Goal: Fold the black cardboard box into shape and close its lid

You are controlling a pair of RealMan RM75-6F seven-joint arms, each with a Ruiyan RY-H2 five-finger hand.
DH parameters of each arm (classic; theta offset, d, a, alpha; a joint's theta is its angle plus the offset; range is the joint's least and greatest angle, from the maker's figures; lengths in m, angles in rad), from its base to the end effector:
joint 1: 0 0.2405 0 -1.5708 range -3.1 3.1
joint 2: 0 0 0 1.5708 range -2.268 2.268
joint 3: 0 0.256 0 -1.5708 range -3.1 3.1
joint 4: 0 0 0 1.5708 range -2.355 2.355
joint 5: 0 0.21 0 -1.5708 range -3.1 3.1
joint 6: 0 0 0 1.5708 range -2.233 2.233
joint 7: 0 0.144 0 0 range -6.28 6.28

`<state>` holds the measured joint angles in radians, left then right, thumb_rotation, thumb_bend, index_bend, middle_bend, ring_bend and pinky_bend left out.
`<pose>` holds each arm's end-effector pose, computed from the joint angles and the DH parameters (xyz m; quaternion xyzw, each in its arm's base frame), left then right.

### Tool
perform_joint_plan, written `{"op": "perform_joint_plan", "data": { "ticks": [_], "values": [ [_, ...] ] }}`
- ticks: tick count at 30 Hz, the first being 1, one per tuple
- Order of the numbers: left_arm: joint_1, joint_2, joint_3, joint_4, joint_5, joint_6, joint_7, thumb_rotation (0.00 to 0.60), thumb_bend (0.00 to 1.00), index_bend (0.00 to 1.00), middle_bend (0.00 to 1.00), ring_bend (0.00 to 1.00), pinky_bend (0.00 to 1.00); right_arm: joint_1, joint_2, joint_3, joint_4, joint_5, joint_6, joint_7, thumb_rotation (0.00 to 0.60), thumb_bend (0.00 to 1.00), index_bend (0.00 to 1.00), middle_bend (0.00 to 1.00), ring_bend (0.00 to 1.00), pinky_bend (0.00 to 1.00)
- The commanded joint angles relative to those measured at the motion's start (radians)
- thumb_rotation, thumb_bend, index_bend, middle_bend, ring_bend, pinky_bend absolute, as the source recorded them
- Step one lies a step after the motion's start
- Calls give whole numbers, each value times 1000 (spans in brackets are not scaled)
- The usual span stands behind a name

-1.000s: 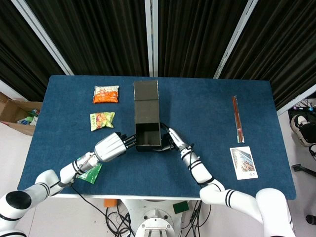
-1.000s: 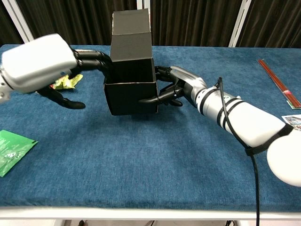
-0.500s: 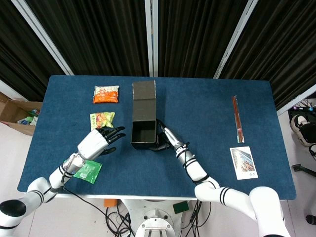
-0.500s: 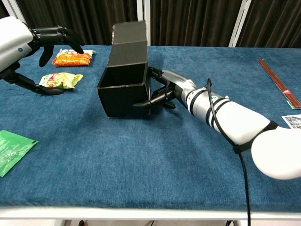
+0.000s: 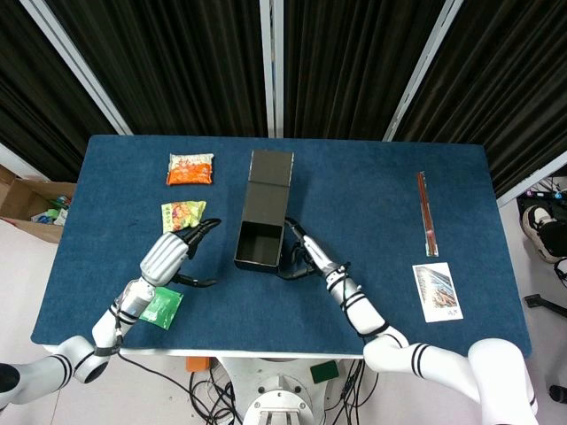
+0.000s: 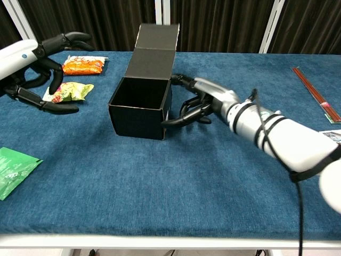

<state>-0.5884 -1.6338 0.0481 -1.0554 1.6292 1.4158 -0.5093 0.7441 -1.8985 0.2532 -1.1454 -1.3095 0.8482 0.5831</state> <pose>-0.2172 0.3035 0.0053 -0.6742 -0.3886 -0.5592 0.2858 -0.1152 -0.3341 -0.1102 0.5446 -0.6552 0.4974 0.1635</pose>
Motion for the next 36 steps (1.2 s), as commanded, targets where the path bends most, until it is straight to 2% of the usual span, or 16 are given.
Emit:
{"op": "perform_joint_plan", "data": {
  "ticks": [1, 5, 8, 13, 17, 28, 36],
  "values": [
    [-13, 45, -23, -83, -92, -149, -159, 353, 44, 0, 35, 658, 941, -65, 122, -27, -156, -35, 88, -71, 600, 6, 0, 2, 568, 1000],
    [-42, 44, -41, -78, -131, -262, -267, 354, 44, 0, 1, 651, 942, -102, 251, -18, -341, -63, 165, -156, 600, 5, 0, 26, 569, 1000],
    [-64, 33, -51, -66, -138, -325, -350, 411, 45, 0, 0, 650, 942, -116, 324, 2, -447, -54, 195, -224, 600, 5, 0, 41, 570, 1000],
    [-97, -19, -48, 15, -118, -389, -407, 481, 45, 0, 0, 649, 942, -129, 381, 25, -539, -27, 220, -266, 600, 5, 0, 49, 572, 1000],
    [-122, -64, -48, 75, -101, -421, -447, 516, 45, 0, 0, 649, 942, -135, 391, 22, -557, -24, 227, -264, 600, 6, 0, 53, 572, 1000],
    [-185, -151, -46, 185, -65, -484, -626, 525, 45, 0, 0, 649, 943, -142, 384, 10, -540, -21, 241, -245, 600, 5, 0, 69, 575, 1000],
    [-228, -202, -44, 258, -46, -509, -706, 561, 45, 0, 3, 649, 943, -150, 376, 5, -526, -20, 252, -229, 600, 5, 0, 79, 578, 1000]
  ]
}}
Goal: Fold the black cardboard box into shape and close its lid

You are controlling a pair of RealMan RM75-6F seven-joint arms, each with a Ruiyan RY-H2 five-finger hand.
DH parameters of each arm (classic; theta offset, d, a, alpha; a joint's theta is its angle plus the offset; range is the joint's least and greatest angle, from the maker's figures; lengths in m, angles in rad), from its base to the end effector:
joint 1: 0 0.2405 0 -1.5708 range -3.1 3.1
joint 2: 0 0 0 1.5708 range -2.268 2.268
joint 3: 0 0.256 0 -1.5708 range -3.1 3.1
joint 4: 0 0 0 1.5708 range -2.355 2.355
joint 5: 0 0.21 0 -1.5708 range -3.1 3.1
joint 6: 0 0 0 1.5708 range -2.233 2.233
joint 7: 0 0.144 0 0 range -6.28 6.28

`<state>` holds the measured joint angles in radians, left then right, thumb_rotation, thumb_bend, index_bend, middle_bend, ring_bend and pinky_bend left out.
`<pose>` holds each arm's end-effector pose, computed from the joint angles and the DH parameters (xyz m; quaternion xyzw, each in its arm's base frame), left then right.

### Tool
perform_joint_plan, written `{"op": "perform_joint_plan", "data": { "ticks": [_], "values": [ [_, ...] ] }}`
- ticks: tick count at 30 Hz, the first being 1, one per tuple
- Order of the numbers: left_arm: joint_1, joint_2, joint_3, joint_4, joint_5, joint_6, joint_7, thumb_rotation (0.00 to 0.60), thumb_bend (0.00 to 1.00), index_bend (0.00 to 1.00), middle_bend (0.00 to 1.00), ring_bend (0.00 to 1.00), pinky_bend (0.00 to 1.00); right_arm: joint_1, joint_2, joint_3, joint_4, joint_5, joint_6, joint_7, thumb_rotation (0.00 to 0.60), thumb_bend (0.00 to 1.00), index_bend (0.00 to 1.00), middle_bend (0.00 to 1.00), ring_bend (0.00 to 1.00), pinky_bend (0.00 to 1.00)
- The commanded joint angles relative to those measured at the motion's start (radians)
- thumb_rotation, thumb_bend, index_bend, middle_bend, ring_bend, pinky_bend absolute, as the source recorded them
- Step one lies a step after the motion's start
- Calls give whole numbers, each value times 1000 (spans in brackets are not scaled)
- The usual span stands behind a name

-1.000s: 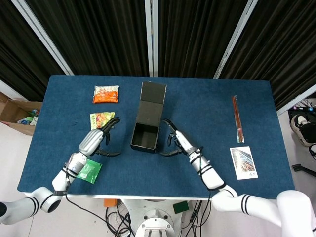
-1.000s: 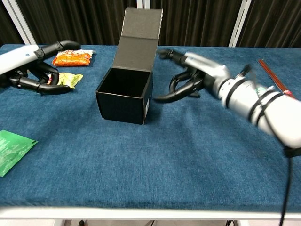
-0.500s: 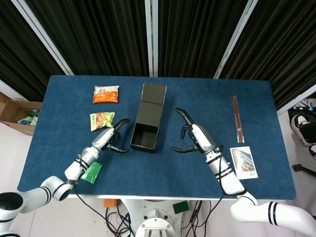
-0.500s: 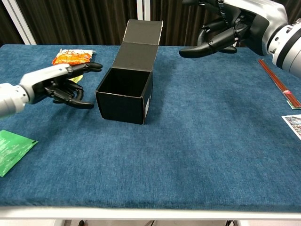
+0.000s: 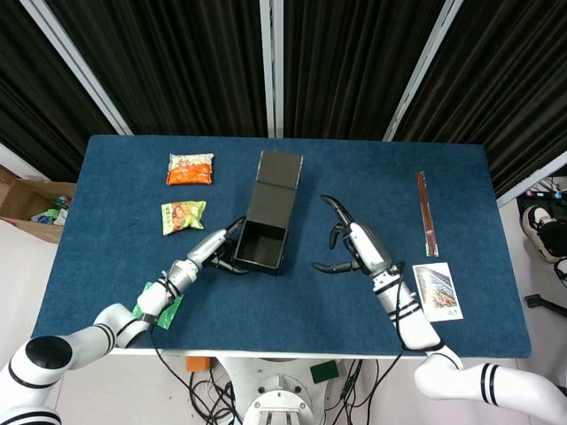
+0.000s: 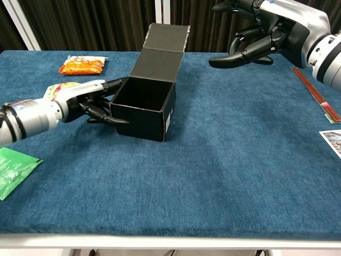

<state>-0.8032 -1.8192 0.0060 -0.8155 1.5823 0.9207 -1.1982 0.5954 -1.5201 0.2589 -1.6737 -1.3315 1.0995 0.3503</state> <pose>-0.1900 0.3601 -0.0835 -0.5799 -0.6579 -0.4639 0.1253 -0.1158 -0.3097 0.0180 0.5408 -0.5668 0.5844 0.2116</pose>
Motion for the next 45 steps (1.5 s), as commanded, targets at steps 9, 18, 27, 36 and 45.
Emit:
{"op": "perform_joint_plan", "data": {
  "ticks": [9, 18, 27, 36, 45],
  "values": [
    [-24, -90, -41, 89, -49, -42, -52, 599, 44, 457, 485, 685, 946, -31, -21, 10, 4, 105, 2, 18, 600, 6, 0, 115, 594, 1000],
    [41, -11, -59, -68, -50, 107, 63, 600, 43, 569, 584, 696, 951, 47, -11, 110, 34, 522, -156, -127, 600, 5, 0, 146, 615, 1000],
    [82, 132, -54, -349, -36, 177, 217, 599, 42, 559, 568, 696, 951, 245, -137, 222, 197, 793, -235, -248, 600, 31, 0, 160, 623, 1000],
    [71, 144, -72, -414, -76, 121, 332, 600, 42, 549, 562, 695, 951, 373, -230, 337, 270, 792, -263, -221, 600, 70, 0, 181, 629, 1000],
    [58, 99, -102, -345, -171, 16, 430, 599, 42, 498, 530, 695, 951, 380, -155, 277, 57, 749, -241, -318, 600, 25, 20, 260, 673, 1000]
  ]
}}
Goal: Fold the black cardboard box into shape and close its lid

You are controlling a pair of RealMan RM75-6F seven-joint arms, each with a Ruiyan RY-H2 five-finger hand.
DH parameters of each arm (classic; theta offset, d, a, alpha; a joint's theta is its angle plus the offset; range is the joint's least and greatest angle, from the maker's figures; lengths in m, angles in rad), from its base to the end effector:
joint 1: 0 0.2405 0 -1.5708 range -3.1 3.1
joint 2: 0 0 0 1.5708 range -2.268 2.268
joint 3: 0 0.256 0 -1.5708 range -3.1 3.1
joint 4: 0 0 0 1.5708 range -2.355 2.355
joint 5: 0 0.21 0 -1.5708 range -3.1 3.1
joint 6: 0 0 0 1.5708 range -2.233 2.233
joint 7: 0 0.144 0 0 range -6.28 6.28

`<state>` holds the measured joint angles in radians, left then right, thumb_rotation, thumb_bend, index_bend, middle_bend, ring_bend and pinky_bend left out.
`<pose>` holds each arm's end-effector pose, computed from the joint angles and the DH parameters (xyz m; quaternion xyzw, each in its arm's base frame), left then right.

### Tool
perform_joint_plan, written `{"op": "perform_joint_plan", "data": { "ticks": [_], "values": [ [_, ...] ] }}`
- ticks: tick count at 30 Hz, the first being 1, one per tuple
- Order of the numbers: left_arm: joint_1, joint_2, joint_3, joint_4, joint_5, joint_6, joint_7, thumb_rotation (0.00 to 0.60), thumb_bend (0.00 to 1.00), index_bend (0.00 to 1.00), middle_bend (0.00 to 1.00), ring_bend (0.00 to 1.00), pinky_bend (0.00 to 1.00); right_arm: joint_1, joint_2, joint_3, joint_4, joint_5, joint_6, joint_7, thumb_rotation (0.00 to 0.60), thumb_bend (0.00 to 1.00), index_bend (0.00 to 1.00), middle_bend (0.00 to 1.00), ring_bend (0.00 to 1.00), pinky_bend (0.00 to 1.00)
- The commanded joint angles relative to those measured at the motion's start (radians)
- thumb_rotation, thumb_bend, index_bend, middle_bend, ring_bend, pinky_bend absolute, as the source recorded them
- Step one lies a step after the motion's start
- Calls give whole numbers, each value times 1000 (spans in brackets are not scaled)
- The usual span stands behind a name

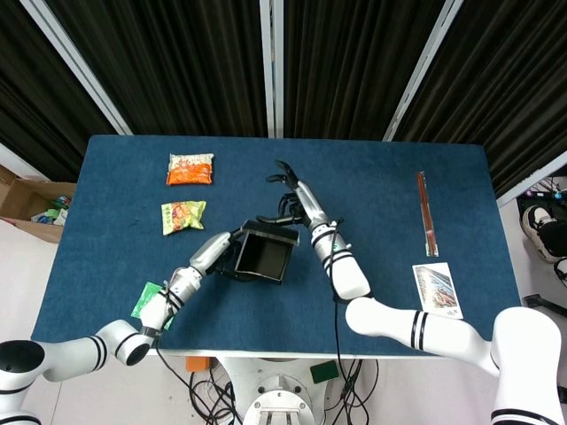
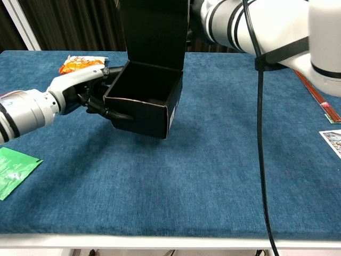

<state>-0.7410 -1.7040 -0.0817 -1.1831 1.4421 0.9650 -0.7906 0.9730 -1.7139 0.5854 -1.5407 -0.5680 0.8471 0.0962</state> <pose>-0.1598 0.3340 -0.0619 -0.5824 -0.6239 -0.4978 0.1541 -0.0026 -0.3867 -0.0281 0.4458 -0.7090 0.5215 0.1632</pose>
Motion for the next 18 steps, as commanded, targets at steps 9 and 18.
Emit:
{"op": "perform_joint_plan", "data": {
  "ticks": [9, 18],
  "values": [
    [3, -65, -72, 52, -161, -97, 142, 598, 37, 383, 477, 696, 952, 84, 48, -202, -110, 22, 146, -378, 600, 0, 137, 373, 725, 1000],
    [22, -53, -91, 28, -215, -106, 275, 389, 27, 6, 192, 689, 954, 144, -2, -218, -46, 51, 198, -518, 600, 0, 149, 361, 725, 1000]
  ]
}}
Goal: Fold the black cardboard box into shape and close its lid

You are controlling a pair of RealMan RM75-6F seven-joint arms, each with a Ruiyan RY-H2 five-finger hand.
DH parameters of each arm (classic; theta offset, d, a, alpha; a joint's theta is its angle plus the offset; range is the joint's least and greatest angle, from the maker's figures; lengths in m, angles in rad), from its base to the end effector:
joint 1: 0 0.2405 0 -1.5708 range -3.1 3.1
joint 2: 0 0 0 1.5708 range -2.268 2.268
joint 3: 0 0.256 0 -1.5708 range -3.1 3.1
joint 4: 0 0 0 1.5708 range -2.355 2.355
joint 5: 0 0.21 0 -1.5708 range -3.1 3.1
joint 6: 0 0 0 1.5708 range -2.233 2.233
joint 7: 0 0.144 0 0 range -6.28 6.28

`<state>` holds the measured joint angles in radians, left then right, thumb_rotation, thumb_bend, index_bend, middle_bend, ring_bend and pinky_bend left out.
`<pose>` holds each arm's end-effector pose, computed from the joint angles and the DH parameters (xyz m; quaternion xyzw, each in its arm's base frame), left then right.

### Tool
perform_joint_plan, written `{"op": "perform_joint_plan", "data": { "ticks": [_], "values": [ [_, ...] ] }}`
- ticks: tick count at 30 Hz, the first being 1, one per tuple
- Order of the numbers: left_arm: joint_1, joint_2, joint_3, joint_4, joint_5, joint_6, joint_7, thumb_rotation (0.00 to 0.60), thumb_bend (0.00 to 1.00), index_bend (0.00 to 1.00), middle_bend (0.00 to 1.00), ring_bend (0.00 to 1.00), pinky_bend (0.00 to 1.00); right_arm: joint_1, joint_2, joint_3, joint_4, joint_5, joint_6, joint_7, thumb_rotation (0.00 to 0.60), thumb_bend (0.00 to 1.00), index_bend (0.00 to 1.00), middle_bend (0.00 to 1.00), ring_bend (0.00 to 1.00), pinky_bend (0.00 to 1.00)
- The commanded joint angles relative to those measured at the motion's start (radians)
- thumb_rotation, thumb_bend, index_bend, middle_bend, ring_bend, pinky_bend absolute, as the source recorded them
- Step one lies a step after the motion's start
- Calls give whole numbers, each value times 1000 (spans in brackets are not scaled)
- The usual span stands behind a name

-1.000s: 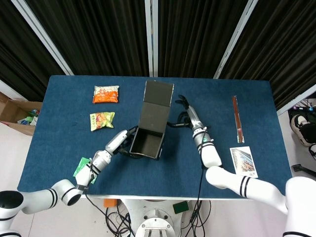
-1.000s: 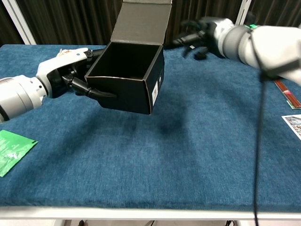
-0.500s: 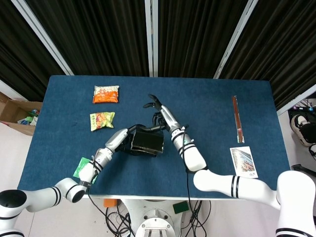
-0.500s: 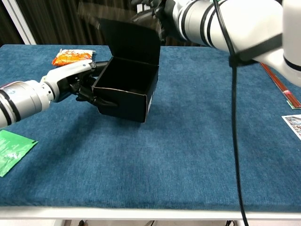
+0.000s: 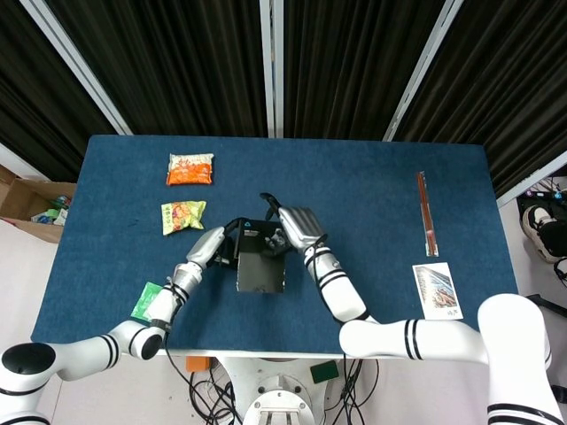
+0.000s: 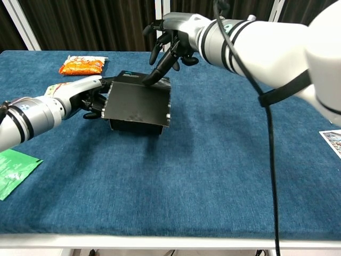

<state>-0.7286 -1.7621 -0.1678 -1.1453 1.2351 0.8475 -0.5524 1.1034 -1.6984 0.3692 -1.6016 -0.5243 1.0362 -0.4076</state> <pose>-0.1729 0.3480 -0.0766 -0.5632 -0.6438 -0.4592 0.2396 -0.0004 -0.3587 -0.0475 0.6586 -0.5307 0.4273 0.3193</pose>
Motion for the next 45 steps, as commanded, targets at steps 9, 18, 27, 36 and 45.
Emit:
{"op": "perform_joint_plan", "data": {
  "ticks": [9, 18, 27, 36, 45],
  "values": [
    [34, 58, 35, -63, 18, 32, 195, 296, 16, 0, 65, 670, 950, 14, -43, 9, 26, -21, 19, -20, 600, 0, 152, 360, 725, 1000],
    [30, 135, 83, -153, -30, -42, 414, 261, 0, 0, 0, 638, 928, 0, -63, -1, 12, -68, 15, -6, 600, 0, 158, 360, 725, 1000],
    [42, 179, 81, -222, -72, -29, 516, 184, 0, 0, 0, 626, 910, -20, -57, -2, -23, -91, 19, -1, 600, 0, 158, 360, 725, 1000],
    [44, 236, 90, -253, -112, -44, 602, 227, 0, 0, 0, 623, 890, -51, -31, -48, -40, -132, 12, -10, 600, 0, 158, 361, 725, 1000],
    [4, 310, 109, -335, -225, -128, 717, 581, 0, 0, 0, 572, 813, -48, -68, -66, 15, -202, 10, -23, 600, 0, 171, 361, 723, 1000]
  ]
}}
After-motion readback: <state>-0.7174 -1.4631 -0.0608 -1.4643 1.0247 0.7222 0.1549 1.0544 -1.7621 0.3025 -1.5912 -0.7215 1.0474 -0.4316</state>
